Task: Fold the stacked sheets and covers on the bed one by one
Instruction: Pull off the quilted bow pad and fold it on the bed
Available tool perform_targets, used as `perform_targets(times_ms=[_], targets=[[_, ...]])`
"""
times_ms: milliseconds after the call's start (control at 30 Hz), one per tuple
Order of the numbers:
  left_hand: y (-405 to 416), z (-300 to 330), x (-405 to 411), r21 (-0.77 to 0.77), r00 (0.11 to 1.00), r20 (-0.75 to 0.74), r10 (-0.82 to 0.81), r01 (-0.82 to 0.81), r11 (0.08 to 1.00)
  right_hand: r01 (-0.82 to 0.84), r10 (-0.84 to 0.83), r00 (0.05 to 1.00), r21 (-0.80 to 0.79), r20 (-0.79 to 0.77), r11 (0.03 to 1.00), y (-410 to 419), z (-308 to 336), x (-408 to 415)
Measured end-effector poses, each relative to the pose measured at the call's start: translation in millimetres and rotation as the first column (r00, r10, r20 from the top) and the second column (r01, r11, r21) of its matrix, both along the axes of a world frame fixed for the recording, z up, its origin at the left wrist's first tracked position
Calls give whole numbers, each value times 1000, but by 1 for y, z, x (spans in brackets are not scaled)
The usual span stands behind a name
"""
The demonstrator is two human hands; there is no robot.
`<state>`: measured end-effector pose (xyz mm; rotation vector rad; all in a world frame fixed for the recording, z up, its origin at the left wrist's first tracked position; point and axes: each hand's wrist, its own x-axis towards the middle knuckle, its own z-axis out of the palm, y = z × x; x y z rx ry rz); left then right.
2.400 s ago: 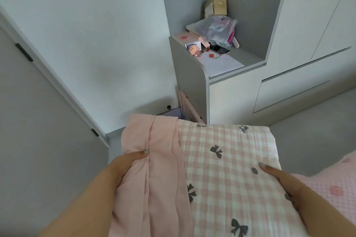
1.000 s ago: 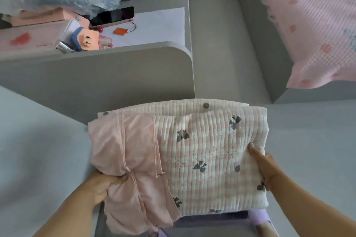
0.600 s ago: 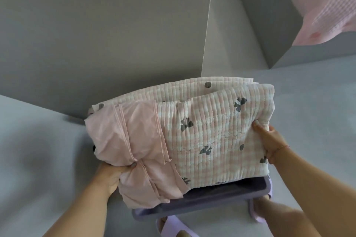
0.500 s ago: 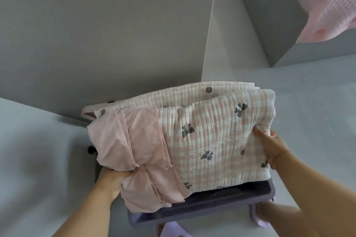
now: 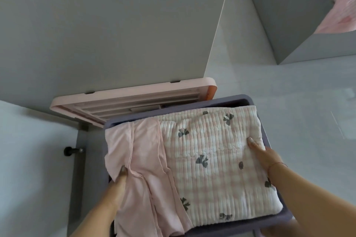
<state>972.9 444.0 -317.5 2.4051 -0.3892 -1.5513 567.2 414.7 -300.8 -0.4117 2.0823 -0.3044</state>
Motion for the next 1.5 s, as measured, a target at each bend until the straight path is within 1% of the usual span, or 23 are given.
perform_targets(times_ms=[67, 133, 200, 233, 267, 300, 333, 367, 400, 433, 467, 500, 533, 600, 667, 700, 833, 933, 1067, 1267, 1300, 1367, 1500], targets=[[-5, -15, -3, 52, 987, 131, -91, 85, 995, -83, 91, 991, 79, -102, 993, -8, -15, 3], [-15, -26, -6, 153, 954, 257, -154, 117, 981, -105, 140, 972, 181, -189, 978, -15, -24, 8], [-25, -27, -14, 227, 897, 371, -240, 163, 960, -112, 167, 938, 189, -304, 976, -18, -29, 13], [-29, -26, -17, 205, 850, 450, -273, 199, 958, -128, 173, 908, 140, -380, 982, -18, -29, 17], [-32, -22, -22, 136, 779, 553, -295, 265, 955, -172, 181, 865, 62, -468, 983, -17, -25, 22], [-33, -17, -27, 22, 682, 669, -296, 380, 925, -261, 203, 805, -25, -558, 965, -13, -21, 31], [-34, -12, -35, -69, 568, 762, -310, 547, 834, -390, 245, 730, -95, -638, 916, -11, -14, 42], [-37, -6, -43, -103, 470, 809, -355, 706, 701, -532, 324, 654, -112, -684, 839, -10, -6, 55], [-41, -3, -51, -62, 376, 808, -454, 820, 568, -669, 456, 565, -58, -688, 741, -11, -2, 68], [-45, -3, -58, 23, 287, 760, -584, 885, 465, -782, 604, 456, 30, -653, 623, -13, -1, 80], [-47, -6, -61, 97, 220, 695, -684, 915, 392, -855, 726, 353, 111, -590, 507, -15, -7, 90], [-49, -14, -64, 145, 177, 633, -754, 929, 340, -890, 801, 282, 169, -529, 425, -18, -15, 97], [-49, -24, -64, 163, 168, 578, -799, 935, 314, -900, 837, 265, 188, -478, 393, -21, -23, 99], [-48, -38, -64, 187, 169, 484, -859, 938, 290, -897, 861, 276, 208, -427, 391, -25, -40, 96], [-45, -44, -64, 204, 156, 422, -893, 943, 262, -886, 877, 265, 258, -400, 386, -19, -47, 85], [-44, -45, -63, 211, 165, 397, -903, 941, 264, -881, 886, 260, 281, -383, 380, -14, -46, 79], [-41, -37, -58, 188, 162, 340, -926, 953, 236, -850, 906, 298, 348, -302, 395, 17, -33, 73], [-40, -31, -53, 201, 145, 315, -938, 956, 216, -845, 906, 321, 349, -276, 406, 22, -25, 75], [-36, -46, -55, 155, 168, 407, -898, 956, 249, -849, 893, 312, 328, -324, 415, 15, -42, 67], [-21, -113, -51, 104, 174, 620, -765, 948, 300, -851, 887, 286, 328, -363, 409, 15, -96, 62], [-21, -124, -51, 112, 164, 633, -757, 948, 299, -856, 886, 278, 322, -372, 404, 14, -104, 61], [-23, -142, -52, 142, 109, 676, -729, 951, 274, -861, 880, 285, 301, -381, 409, 12, -119, 59], [-26, -165, -54, 132, 81, 736, -672, 956, 261, -869, 851, 302, 243, -430, 431, 12, -142, 57]])
